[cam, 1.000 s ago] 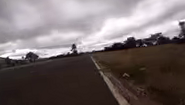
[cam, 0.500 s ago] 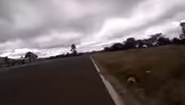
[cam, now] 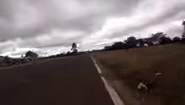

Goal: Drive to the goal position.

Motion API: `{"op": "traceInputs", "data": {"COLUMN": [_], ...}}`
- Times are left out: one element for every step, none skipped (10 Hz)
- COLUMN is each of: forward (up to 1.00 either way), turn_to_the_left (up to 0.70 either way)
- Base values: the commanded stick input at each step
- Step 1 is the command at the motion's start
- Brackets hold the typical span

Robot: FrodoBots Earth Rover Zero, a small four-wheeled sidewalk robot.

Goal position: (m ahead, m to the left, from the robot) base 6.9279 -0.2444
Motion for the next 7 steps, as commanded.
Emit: {"op": "traceInputs", "data": {"forward": [0.85,0.85,0.85,0.85,0.85,0.85,0.85], "turn_to_the_left": [0.0,0.0,0.0,0.0,0.0,0.0,0.0]}}
